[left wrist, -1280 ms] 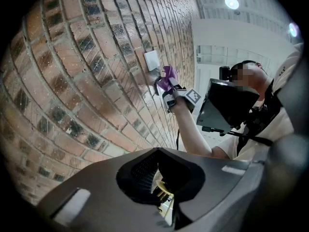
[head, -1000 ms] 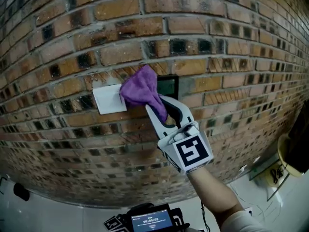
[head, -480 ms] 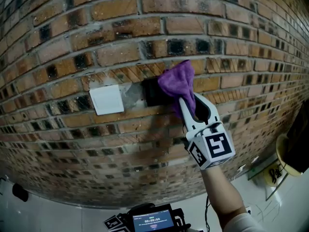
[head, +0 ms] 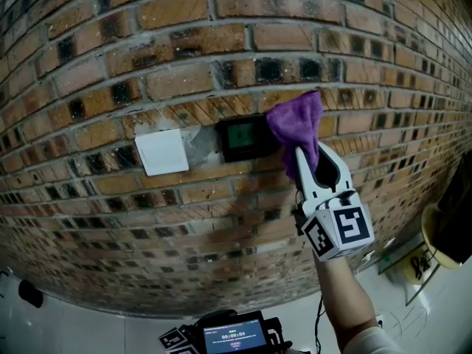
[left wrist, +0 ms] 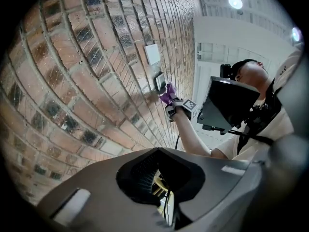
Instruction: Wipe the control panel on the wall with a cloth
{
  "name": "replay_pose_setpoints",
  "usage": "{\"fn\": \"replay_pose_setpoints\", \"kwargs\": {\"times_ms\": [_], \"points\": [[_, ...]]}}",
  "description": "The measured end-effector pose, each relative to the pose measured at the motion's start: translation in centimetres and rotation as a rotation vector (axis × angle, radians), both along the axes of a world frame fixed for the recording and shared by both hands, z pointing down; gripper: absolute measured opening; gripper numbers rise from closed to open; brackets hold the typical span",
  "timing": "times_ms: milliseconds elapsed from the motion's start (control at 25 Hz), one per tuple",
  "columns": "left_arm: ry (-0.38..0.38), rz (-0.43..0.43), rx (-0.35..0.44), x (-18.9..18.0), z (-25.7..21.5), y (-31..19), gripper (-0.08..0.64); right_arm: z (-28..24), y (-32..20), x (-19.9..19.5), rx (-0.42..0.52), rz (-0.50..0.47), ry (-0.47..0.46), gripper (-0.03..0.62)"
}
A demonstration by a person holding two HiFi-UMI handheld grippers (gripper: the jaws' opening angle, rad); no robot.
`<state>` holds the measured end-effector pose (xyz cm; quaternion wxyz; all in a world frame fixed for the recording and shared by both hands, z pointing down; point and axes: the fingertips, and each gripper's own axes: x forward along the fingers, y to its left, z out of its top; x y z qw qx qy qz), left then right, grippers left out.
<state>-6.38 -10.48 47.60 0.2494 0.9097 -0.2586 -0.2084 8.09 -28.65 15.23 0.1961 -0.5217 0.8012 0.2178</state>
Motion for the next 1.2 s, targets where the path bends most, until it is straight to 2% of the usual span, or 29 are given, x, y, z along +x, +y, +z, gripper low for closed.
{"fn": "replay_pose_setpoints", "kwargs": {"times_ms": [120, 320, 480, 560, 920, 1200], "points": [[0.002, -0.003, 0.000, -0.1, -0.1, 0.0, 0.002, -0.3, 1.1, -2.3, 0.022, -0.049, 0.023, 0.120], [0.004, -0.006, 0.002, -0.4, -0.1, -0.1, 0.002, -0.4, 3.0, -9.4, 0.056, -0.191, 0.133, 0.120], [0.005, -0.015, 0.011, -0.7, -0.4, -0.1, 0.002, 0.3, 3.6, -14.9, 0.049, -0.287, 0.232, 0.120], [0.003, -0.025, 0.014, -0.9, -0.4, 0.0, 0.002, 0.5, 3.2, -16.2, 0.026, -0.309, 0.247, 0.120], [0.003, -0.039, 0.014, -1.4, -0.3, 0.1, 0.002, 0.3, 1.0, -12.9, 0.004, -0.244, 0.193, 0.120], [-0.003, -0.021, 0.013, -0.9, -0.3, 0.0, 0.002, 0.2, 0.2, -8.0, -0.009, -0.153, 0.134, 0.120]]}}
